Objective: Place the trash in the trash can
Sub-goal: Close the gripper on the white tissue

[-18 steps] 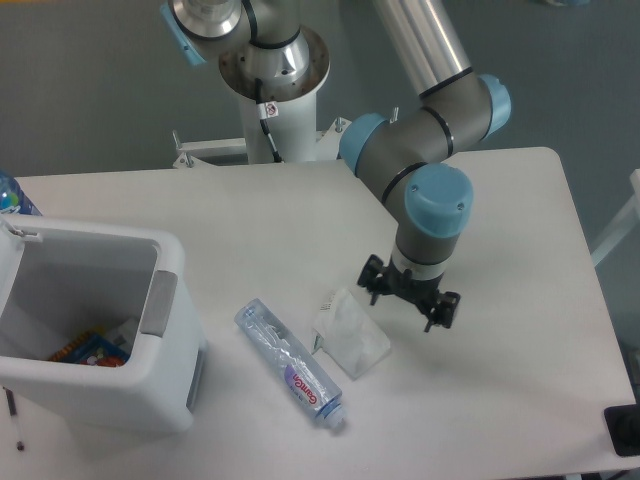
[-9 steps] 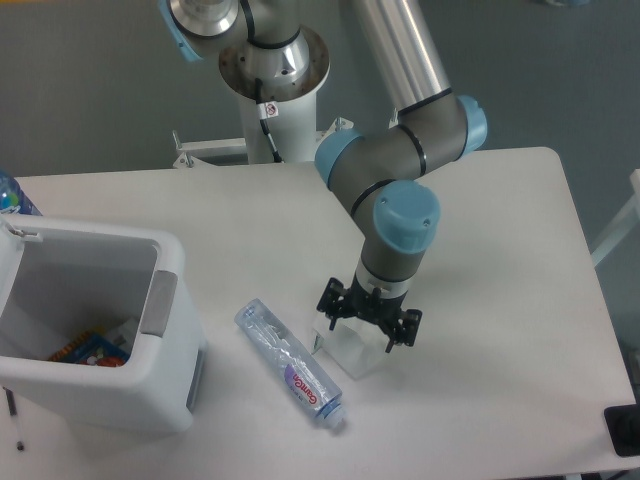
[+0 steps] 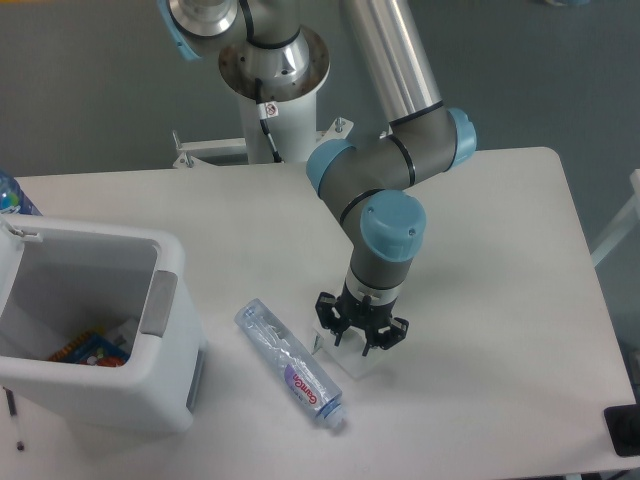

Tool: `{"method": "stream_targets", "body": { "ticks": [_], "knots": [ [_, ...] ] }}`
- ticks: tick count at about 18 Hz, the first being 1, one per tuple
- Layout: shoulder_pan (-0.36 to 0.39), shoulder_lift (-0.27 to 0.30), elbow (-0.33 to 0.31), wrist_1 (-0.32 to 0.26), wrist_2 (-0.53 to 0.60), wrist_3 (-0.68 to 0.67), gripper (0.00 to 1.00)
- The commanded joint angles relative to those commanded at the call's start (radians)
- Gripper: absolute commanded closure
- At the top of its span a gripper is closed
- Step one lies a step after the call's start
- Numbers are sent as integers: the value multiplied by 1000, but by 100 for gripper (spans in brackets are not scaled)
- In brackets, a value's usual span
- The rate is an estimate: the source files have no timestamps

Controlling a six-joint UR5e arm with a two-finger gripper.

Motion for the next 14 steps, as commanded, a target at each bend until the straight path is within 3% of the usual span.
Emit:
{"method": "stream_targets", "body": {
  "ticks": [3,6,14],
  "knots": [
    [2,2,0,-2,0,2,88],
    [6,21,-6,-5,-2,2,94],
    [41,49,31,-28,-14,3,97]
  ]
}}
